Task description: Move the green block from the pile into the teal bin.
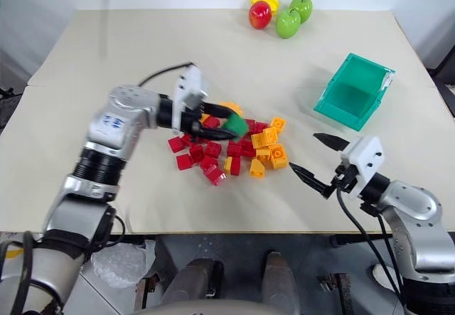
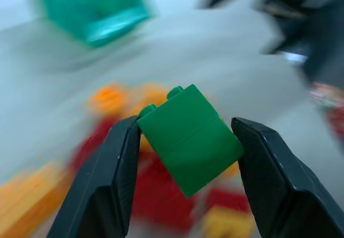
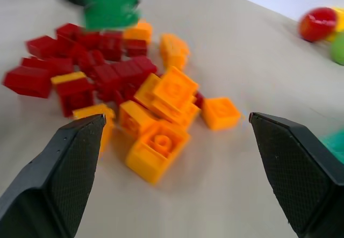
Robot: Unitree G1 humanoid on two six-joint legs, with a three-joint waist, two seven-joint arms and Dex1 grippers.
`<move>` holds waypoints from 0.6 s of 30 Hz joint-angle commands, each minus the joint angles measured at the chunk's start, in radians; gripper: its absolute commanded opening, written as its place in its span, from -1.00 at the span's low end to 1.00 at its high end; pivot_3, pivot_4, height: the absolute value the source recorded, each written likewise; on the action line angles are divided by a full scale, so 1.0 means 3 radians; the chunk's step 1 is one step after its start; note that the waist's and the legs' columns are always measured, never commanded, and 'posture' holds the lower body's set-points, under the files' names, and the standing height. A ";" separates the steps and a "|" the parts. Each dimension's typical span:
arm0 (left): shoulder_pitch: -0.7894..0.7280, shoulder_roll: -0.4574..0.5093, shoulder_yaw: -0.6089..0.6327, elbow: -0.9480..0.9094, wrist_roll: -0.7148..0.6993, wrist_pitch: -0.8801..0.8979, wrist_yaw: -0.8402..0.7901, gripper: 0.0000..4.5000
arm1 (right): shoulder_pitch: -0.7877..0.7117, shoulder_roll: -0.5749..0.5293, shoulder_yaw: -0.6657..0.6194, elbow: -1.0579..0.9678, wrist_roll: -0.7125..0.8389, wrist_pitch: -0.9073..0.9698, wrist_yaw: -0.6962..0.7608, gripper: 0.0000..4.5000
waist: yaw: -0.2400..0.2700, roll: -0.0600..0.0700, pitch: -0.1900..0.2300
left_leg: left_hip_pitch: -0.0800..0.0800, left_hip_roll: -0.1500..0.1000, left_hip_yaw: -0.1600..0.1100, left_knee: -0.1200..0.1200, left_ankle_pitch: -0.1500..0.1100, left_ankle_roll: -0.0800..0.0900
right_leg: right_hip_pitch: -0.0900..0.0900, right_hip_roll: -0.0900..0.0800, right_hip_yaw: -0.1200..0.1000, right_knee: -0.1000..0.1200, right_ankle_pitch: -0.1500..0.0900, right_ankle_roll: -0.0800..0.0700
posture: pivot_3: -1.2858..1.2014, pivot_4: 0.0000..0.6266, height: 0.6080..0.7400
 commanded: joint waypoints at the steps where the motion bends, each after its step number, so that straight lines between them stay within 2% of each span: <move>1: -0.0071 -0.0293 -0.0268 0.0151 0.0115 -0.0350 -0.0148 0.04 | 0.0170 -0.0090 -0.0284 -0.0193 0.0078 -0.0009 -0.0010 1.00 | 0.0001 0.0000 0.0000 | 0.0000 0.0000 0.0001 0.0000 0.0000 0.0001 | 0.0000 0.0000 0.0000 -0.0001 0.0000 0.0000 | 0.03 -0.52 1.00; 5: -0.0186 -0.0725 -0.0351 0.0680 0.0231 -0.0876 -0.0125 0.04 | 0.0387 -0.0088 -0.0489 -0.0326 0.0090 0.0011 -0.0083 1.00 | 0.0008 -0.0001 0.0001 | 0.0000 0.0000 0.0006 0.0000 -0.0001 0.0003 | 0.0003 0.0001 0.0000 -0.0006 0.0002 0.0004 | 0.03 -0.52 1.00; 8: -0.0331 -0.0881 -0.0339 0.1154 0.0415 -0.1217 0.0069 0.04 | 0.0504 -0.0057 -0.0541 -0.0441 0.0111 0.0044 -0.0134 1.00 | -0.0010 -0.0003 0.0002 | 0.0001 0.0001 0.0012 0.0001 -0.0002 0.0006 | 0.0002 0.0001 0.0003 -0.0010 0.0004 0.0007 | 0.03 -0.52 1.00; 9: -0.0383 -0.0923 -0.0322 0.1320 0.0468 -0.1273 0.0163 0.36 | 0.0544 -0.0046 -0.0554 -0.0476 0.0116 0.0051 -0.0151 1.00 | -0.0011 -0.0003 0.0002 | 0.0002 0.0003 0.0014 0.0001 -0.0002 0.0006 | 0.0002 0.0002 0.0003 -0.0012 0.0004 0.0007 | 0.03 -0.52 1.00; 14: -0.0459 -0.0983 -0.0182 0.1580 0.0469 -0.1505 0.0185 0.98 | 0.0666 -0.0026 -0.0591 -0.0583 0.0145 0.0103 -0.0241 1.00 | -0.0002 -0.0003 0.0002 | 0.0007 0.0002 0.0016 0.0001 -0.0003 0.0008 | 0.0002 0.0001 0.0006 -0.0012 0.0003 0.0006 | 0.03 -0.52 1.00; 18: -0.0410 -0.0841 0.0070 0.1447 0.0278 -0.1655 0.0016 0.98 | 0.0764 -0.0045 -0.0643 -0.0667 0.0175 0.0176 -0.0303 1.00 | 0.0002 -0.0003 0.0002 | 0.0005 0.0003 0.0015 0.0001 -0.0004 0.0009 | 0.0002 0.0001 0.0005 -0.0005 0.0004 0.0007 | 0.03 -0.52 1.00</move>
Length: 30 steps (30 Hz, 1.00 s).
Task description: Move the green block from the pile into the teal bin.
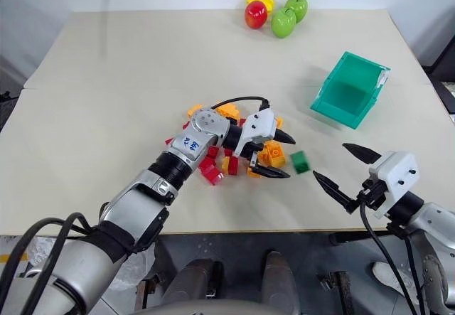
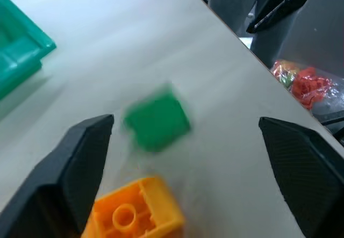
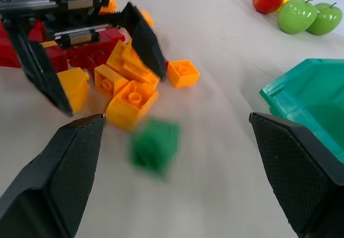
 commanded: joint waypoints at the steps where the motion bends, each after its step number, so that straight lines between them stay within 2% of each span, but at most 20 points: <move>1: -0.0010 0.0150 0.0271 -0.0216 -0.0230 -0.0100 -0.0201 0.98 | 0.0089 -0.0016 -0.0202 -0.0179 0.0089 0.0061 -0.0054 1.00 | 0.0000 0.0000 0.0000 | -0.0001 0.0000 0.0000 0.0000 0.0000 0.0000 | 0.0000 0.0000 0.0000 -0.0001 0.0000 0.0000 | 0.03 -0.52 1.00; 11: -0.0167 0.1009 0.0786 -0.0165 -0.0570 0.0492 -0.0895 0.98 | 0.0910 -0.0176 -0.0981 -0.0551 0.0350 0.0622 0.0104 1.00 | 0.0005 0.0002 0.0000 | -0.0001 -0.0001 -0.0001 0.0000 -0.0003 0.0006 | 0.0003 -0.0001 0.0000 -0.0001 0.0001 0.0002 | 0.03 -0.52 1.00; 14: -0.0006 0.1251 0.0871 -0.0136 -0.0542 0.0543 -0.0916 0.98 | 0.1123 -0.0301 -0.0991 -0.0693 0.0188 0.0860 0.0067 1.00 | -0.0002 0.0001 0.0000 | -0.0001 -0.0001 -0.0002 0.0000 -0.0005 0.0008 | 0.0004 0.0000 0.0000 -0.0004 0.0002 0.0003 | 0.03 -0.52 1.00; 17: 0.0195 0.1334 0.0972 -0.0301 -0.0665 0.0719 -0.0939 0.98 | 0.0837 -0.0450 -0.0733 -0.0582 0.0187 0.1004 -0.0033 1.00 | -0.0036 0.0000 0.0000 | 0.0003 0.0003 0.0002 0.0000 -0.0005 0.0008 | 0.0004 0.0001 0.0002 -0.0003 0.0002 0.0003 | 0.03 -0.52 1.00; 21: 0.0459 0.1327 0.1182 -0.0484 -0.0915 0.0848 -0.0995 0.98 | 0.0135 -0.0601 -0.0080 -0.0196 0.0070 0.1091 -0.0052 1.00 | -0.0031 -0.0004 0.0002 | 0.0002 0.0012 0.0000 0.0006 -0.0003 0.0006 | 0.0004 -0.0003 0.0003 0.0001 0.0003 0.0005 | 0.03 -0.52 1.00; 26: 0.0753 0.1335 0.1279 -0.0772 -0.1023 0.0726 -0.1010 0.98 | -0.0787 -0.0627 0.0610 0.0520 -0.0170 0.1146 -0.0048 1.00 | -0.0013 -0.0002 0.0002 | 0.0000 0.0013 -0.0001 0.0005 -0.0001 0.0001 | -0.0002 -0.0004 0.0001 0.0004 0.0003 0.0004 | 0.03 -0.52 1.00; 30: 0.0861 0.1351 0.1319 -0.0906 -0.1026 0.0706 -0.0911 0.98 | -0.1177 -0.0623 0.0920 0.0909 -0.0328 0.1205 -0.0025 1.00 | -0.0001 -0.0002 0.0002 | -0.0007 0.0008 -0.0005 0.0004 -0.0001 0.0002 | -0.0004 -0.0007 0.0000 0.0000 0.0003 0.0004 | 0.03 -0.52 1.00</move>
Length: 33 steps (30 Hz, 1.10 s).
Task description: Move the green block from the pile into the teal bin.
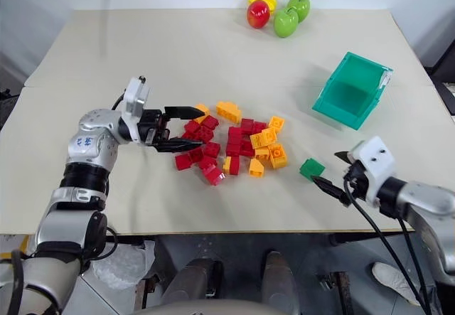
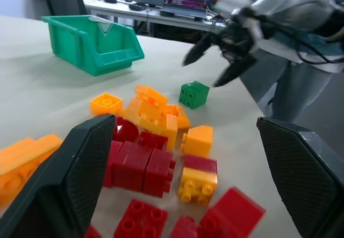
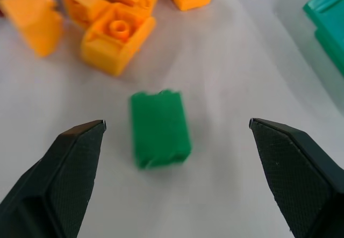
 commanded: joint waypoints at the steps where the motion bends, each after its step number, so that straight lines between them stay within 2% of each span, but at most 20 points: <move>1: 0.0051 0.0042 0.0078 -0.0209 -0.0082 -0.0060 0.0073 0.98 | -0.0246 -0.0053 0.0256 0.0291 -0.0188 0.0080 0.0034 1.00 | -0.0003 0.0000 0.0000 | 0.0000 0.0000 -0.0001 0.0000 0.0000 0.0001 | 0.0000 0.0000 -0.0002 0.0000 0.0000 0.0000 | 0.03 -0.52 1.00; 4: 0.0166 0.0079 0.0132 -0.0353 -0.0109 -0.0043 0.0178 1.00 | -0.0578 0.0024 0.0504 0.0506 -0.0345 0.0151 -0.0027 0.74 | -0.0019 0.0000 0.0000 | -0.0001 -0.0003 0.0002 0.0000 -0.0001 0.0002 | 0.0000 -0.0001 -0.0002 -0.0002 0.0000 0.0000 | 0.03 -0.52 1.00; 8: 0.0243 0.0120 0.0157 -0.0450 -0.0125 -0.0021 0.0285 1.00 | -0.0576 -0.0006 0.0386 0.0292 -0.0270 0.0220 -0.0020 0.19 | -0.0016 0.0000 0.0000 | -0.0001 0.0000 0.0001 0.0000 -0.0001 0.0000 | -0.0002 0.0001 -0.0004 -0.0002 0.0000 0.0000 | 0.03 -0.52 1.00; 11: 0.0272 0.0126 0.0158 -0.0486 -0.0138 -0.0051 0.0350 1.00 | -0.0654 0.0033 0.0223 0.0161 -0.0279 0.0329 -0.0217 -0.27 | -0.0015 0.0000 0.0000 | -0.0001 -0.0001 0.0001 0.0000 -0.0001 0.0000 | -0.0002 0.0000 -0.0004 -0.0001 0.0000 0.0000 | 0.03 -0.52 1.00; 12: 0.0273 0.0118 0.0157 -0.0489 -0.0129 -0.0071 0.0384 1.00 | -0.0701 0.0031 0.0189 0.0128 -0.0297 0.0376 -0.0283 -0.34 | -0.0013 0.0000 0.0000 | -0.0001 0.0000 0.0001 0.0000 -0.0001 0.0000 | -0.0002 0.0000 -0.0003 -0.0001 0.0000 0.0000 | 0.03 -0.52 1.00; 19: 0.0113 -0.0159 0.0014 -0.0351 0.0009 -0.0243 0.0672 1.00 | -0.1337 0.0127 0.0069 0.0607 -0.0572 0.0100 -0.0722 -0.34 | -0.0006 0.0000 0.0000 | -0.0001 -0.0003 0.0001 0.0001 -0.0001 0.0000 | -0.0001 -0.0001 -0.0003 -0.0001 0.0000 0.0000 | 0.03 -0.52 1.00; 22: -0.0049 -0.0320 -0.0056 -0.0119 0.0141 -0.0369 0.0892 1.00 | -0.1673 0.0155 0.0202 0.1159 -0.0841 -0.0259 -0.0863 -0.34 | -0.0010 0.0000 0.0000 | -0.0002 -0.0013 0.0003 0.0001 -0.0001 0.0000 | -0.0001 0.0000 -0.0005 -0.0003 0.0000 0.0000 | 0.03 -0.52 1.00; 25: -0.0214 -0.0527 -0.0148 0.0074 0.0264 -0.0489 0.1063 1.00 | -0.2104 0.0272 0.0310 0.2005 -0.1115 -0.0753 -0.1093 -0.34 | -0.0022 0.0000 0.0000 | -0.0002 -0.0014 0.0007 0.0000 -0.0001 0.0000 | -0.0001 0.0001 -0.0005 -0.0004 0.0001 0.0002 | 0.03 -0.52 1.00; 27: -0.0277 -0.0607 -0.0164 0.0163 0.0276 -0.0579 0.1055 1.00 | -0.2312 0.0342 0.0332 0.2411 -0.1209 -0.1008 -0.1169 -0.02 | -0.0043 0.0000 0.0000 | -0.0002 -0.0013 0.0008 -0.0001 -0.0001 0.0000 | -0.0001 0.0002 -0.0005 -0.0005 0.0001 0.0002 | 0.03 -0.52 1.00; 29: -0.0308 -0.0632 -0.0160 0.0213 0.0281 -0.0617 0.1051 1.00 | -0.2405 0.0385 0.0333 0.2594 -0.1221 -0.1192 -0.1124 0.22 | -0.0071 0.0000 0.0000 | -0.0003 -0.0012 0.0009 -0.0005 0.0000 -0.0001 | -0.0005 0.0002 -0.0005 -0.0006 0.0001 0.0002 | 0.03 -0.52 1.00; 33: -0.0319 -0.0607 -0.0106 0.0228 0.0215 -0.0593 0.1033 1.00 | -0.2266 0.0392 0.0297 0.2307 -0.1081 -0.1232 -0.0826 0.78 | -0.0111 0.0001 0.0000 | -0.0006 -0.0011 0.0008 -0.0009 0.0000 -0.0001 | -0.0009 0.0001 -0.0008 -0.0007 0.0001 0.0002 | 0.03 -0.52 1.00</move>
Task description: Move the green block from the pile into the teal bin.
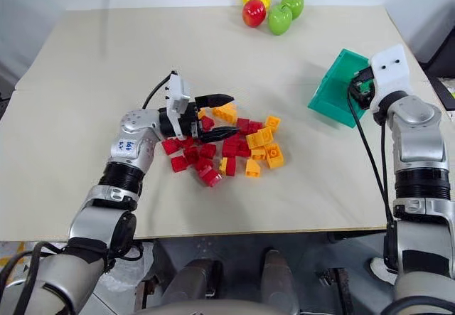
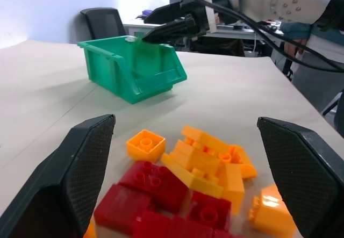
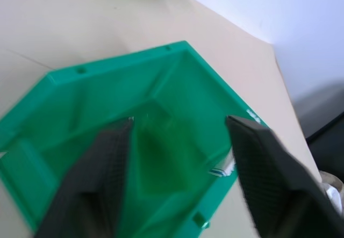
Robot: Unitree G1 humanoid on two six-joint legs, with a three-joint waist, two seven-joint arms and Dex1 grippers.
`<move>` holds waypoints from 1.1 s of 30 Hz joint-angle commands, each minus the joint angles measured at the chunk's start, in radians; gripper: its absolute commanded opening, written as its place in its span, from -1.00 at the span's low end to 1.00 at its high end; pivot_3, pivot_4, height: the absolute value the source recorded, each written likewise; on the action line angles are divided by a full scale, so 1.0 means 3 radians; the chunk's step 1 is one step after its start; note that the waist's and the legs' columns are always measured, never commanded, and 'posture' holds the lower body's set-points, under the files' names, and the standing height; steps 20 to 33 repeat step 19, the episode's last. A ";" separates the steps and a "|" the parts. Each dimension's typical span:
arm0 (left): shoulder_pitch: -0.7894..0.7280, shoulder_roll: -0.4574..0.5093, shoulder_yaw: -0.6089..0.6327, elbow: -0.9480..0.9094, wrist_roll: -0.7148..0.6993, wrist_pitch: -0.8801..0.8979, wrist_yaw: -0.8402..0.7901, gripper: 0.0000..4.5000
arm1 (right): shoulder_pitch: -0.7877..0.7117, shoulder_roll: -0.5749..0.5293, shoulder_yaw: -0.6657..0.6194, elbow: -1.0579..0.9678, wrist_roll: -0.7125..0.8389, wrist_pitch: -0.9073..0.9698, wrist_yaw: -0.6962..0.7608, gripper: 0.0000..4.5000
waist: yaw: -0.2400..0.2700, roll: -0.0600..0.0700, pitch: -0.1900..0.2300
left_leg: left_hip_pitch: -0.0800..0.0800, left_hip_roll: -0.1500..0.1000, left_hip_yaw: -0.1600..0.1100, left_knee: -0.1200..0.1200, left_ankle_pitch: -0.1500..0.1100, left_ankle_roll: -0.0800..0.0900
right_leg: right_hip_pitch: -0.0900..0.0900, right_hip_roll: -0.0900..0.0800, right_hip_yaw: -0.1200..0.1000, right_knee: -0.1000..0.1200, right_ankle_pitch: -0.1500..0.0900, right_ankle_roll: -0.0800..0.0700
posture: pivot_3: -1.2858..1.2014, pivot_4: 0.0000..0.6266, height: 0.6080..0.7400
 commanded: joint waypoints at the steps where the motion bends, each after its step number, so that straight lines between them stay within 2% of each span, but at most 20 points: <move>1: -0.0054 0.0055 0.0104 -0.0048 -0.0089 0.0004 -0.0010 1.00 | 0.0153 -0.0050 -0.0122 -0.0466 0.0180 -0.0012 0.0278 0.93 | -0.0012 0.0000 0.0000 | 0.0000 0.0001 0.0000 0.0002 0.0000 0.0000 | 0.0000 0.0000 0.0000 0.0000 0.0000 0.0000 | 0.03 -0.52 1.00; 2: -0.0040 0.0079 0.0128 -0.0061 -0.0101 0.0017 -0.0005 1.00 | 0.0255 -0.0069 -0.0152 -0.0654 0.0253 0.0078 0.0366 0.98 | -0.0010 0.0000 0.0000 | 0.0000 0.0002 0.0000 0.0002 0.0000 0.0000 | 0.0000 0.0000 0.0000 0.0000 0.0000 0.0000 | 0.03 -0.52 1.00; 8: 0.0234 0.0408 0.0364 -0.0348 -0.0170 0.0251 0.0193 1.00 | 0.1308 -0.0364 -0.0482 -0.2083 0.0918 0.0801 0.1041 0.98 | 0.0013 0.0001 0.0000 | -0.0001 0.0010 -0.0005 0.0007 0.0000 0.0000 | 0.0002 0.0000 -0.0001 0.0003 0.0000 0.0000 | 0.03 -0.52 1.00; 11: 0.0546 0.0824 0.0457 -0.0450 -0.0214 0.0322 -0.0088 1.00 | 0.2033 -0.0464 -0.0689 -0.2422 0.1110 0.0592 0.1500 0.98 | 0.0017 0.0001 0.0000 | 0.0000 0.0007 -0.0005 0.0007 -0.0001 0.0001 | 0.0004 -0.0001 -0.0001 0.0003 0.0000 0.0001 | 0.03 -0.52 1.00; 13: 0.0650 0.0997 0.0526 -0.0414 -0.0225 0.0273 -0.0144 1.00 | 0.2276 -0.0445 -0.0765 -0.2466 0.1190 0.0402 0.1692 0.98 | 0.0009 0.0001 0.0000 | 0.0002 0.0006 -0.0004 0.0007 -0.0003 0.0001 | 0.0006 0.0000 -0.0001 0.0002 0.0000 0.0000 | 0.03 -0.52 1.00; 19: 0.0844 0.1220 0.0683 -0.0354 -0.0249 0.0226 -0.0159 1.00 | 0.2455 -0.0302 -0.0727 -0.2404 0.1236 0.0131 0.1825 0.98 | 0.0019 0.0001 0.0000 | 0.0018 0.0010 -0.0003 0.0011 0.0000 0.0004 | 0.0021 -0.0004 0.0005 0.0005 0.0007 0.0005 | 0.03 -0.52 1.00; 33: 0.0844 0.1220 0.0683 -0.0354 -0.0249 0.0226 -0.0159 1.00 | 0.2455 -0.0302 -0.0727 -0.2404 0.1236 0.0131 0.1825 0.98 | 0.0019 0.0001 0.0000 | 0.0018 0.0010 -0.0003 0.0011 0.0000 0.0004 | 0.0021 -0.0004 0.0005 0.0005 0.0007 0.0005 | 0.03 -0.52 1.00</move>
